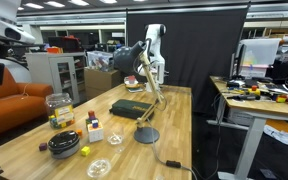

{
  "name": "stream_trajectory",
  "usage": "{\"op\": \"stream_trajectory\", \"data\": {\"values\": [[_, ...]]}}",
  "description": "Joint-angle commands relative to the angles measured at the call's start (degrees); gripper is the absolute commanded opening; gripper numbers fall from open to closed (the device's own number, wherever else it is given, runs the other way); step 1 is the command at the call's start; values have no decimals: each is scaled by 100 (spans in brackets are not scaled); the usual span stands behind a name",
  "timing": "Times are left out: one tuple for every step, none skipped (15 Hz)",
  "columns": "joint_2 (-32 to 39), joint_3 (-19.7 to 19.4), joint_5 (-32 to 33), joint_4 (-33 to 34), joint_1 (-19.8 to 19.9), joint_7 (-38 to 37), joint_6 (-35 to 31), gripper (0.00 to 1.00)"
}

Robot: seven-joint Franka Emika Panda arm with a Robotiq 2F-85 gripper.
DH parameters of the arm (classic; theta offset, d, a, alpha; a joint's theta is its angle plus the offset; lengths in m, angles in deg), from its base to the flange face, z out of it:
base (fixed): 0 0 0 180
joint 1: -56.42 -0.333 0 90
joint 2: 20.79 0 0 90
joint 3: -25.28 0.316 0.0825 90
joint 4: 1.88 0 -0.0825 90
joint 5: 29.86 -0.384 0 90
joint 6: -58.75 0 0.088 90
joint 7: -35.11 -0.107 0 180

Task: Pick up the dark purple block and put it on top the block tower on the right

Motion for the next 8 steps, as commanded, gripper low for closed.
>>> {"op": "stream_trajectory", "data": {"values": [[844,367,-515,156,-58,-620,-588,100],[1019,454,-650,158,-98,-792,-776,100],[1163,517,-721,162,-129,-900,-928,100],[1242,519,-791,156,-166,-926,-976,100],[1038,487,-630,44,-168,-783,-907,100],[1150,499,-662,62,-183,-831,-953,100],[1203,500,-668,84,-182,-846,-959,100],[1211,501,-669,103,-181,-859,-959,100]]}}
